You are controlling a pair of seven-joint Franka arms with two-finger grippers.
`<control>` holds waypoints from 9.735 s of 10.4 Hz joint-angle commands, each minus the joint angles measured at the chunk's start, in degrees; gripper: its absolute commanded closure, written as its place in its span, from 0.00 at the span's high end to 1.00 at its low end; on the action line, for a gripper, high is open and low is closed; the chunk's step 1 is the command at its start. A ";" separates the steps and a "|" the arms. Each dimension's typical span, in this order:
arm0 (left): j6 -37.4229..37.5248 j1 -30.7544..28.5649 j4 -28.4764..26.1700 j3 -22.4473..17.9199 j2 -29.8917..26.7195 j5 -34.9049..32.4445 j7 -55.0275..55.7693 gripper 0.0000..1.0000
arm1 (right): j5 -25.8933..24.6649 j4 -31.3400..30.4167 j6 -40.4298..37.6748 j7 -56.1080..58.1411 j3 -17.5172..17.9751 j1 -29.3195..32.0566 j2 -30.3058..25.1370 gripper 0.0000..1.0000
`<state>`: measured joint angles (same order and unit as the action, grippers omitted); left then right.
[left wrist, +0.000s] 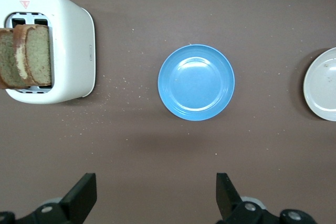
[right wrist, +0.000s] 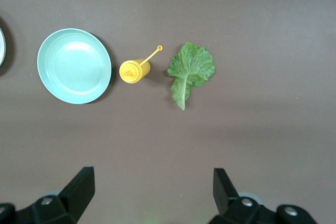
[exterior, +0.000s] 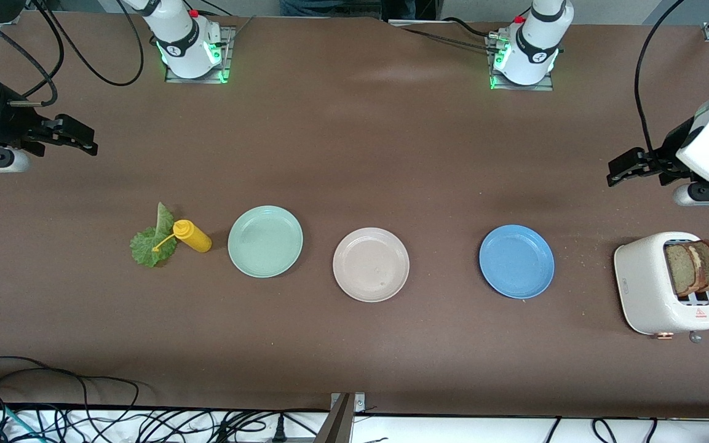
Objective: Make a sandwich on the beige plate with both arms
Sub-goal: 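Move the left gripper over the toast slices in the toaster, then grasp one toast slice with the left gripper and lift it out, then carry the toast to the beige plate and lower it, then open the left gripper to lay the toast flat, then withdraw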
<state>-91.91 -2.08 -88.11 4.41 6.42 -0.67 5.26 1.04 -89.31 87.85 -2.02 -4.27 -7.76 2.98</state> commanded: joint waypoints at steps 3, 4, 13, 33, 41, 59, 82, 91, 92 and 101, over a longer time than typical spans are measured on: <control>0.59 -0.82 0.65 0.07 -0.36 -1.70 -1.12 1.00 | 0.01 0.63 -0.05 -0.09 -0.30 -0.33 0.09 1.00; 0.59 -0.82 0.74 0.07 -0.36 -1.70 -1.12 1.00 | 0.01 0.63 -0.05 -0.09 -0.30 -0.33 0.09 1.00; 0.59 -2.14 0.66 0.07 -0.27 -1.70 -3.59 1.00 | 0.10 0.63 -0.05 0.00 -0.39 -0.24 0.09 1.00; -8.54 -17.61 8.65 0.07 20.91 -7.68 -13.25 0.99 | 0.37 0.63 -0.05 0.35 -0.47 -0.07 0.09 1.00; -18.04 -16.82 8.56 0.25 25.13 -3.90 -13.25 0.87 | 0.45 0.63 0.04 0.44 -0.65 0.20 0.71 1.00; -16.46 -16.47 17.17 5.58 22.06 -3.46 -3.99 0.00 | 1.51 0.63 -0.05 0.44 -0.65 0.11 0.62 1.00; -45.29 16.93 15.86 15.89 42.71 25.37 36.57 0.00 | 2.38 0.63 -0.05 0.53 -0.74 0.81 0.71 1.00; -45.47 16.31 5.84 16.16 36.91 25.20 33.50 0.00 | 2.39 0.54 -0.05 0.61 -0.91 1.52 0.71 1.00; -47.29 16.32 5.84 16.16 37.00 25.11 33.50 0.00 | 2.47 0.46 -0.05 0.61 -0.91 1.52 0.71 1.00; -44.08 14.39 3.47 15.63 37.00 18.43 33.06 0.70 | 2.56 0.54 -0.05 0.53 -0.91 1.61 0.71 1.00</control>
<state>-138.06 13.71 -82.18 20.20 45.66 19.42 39.13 2.42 -89.26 87.91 -2.00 -5.30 -6.77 3.59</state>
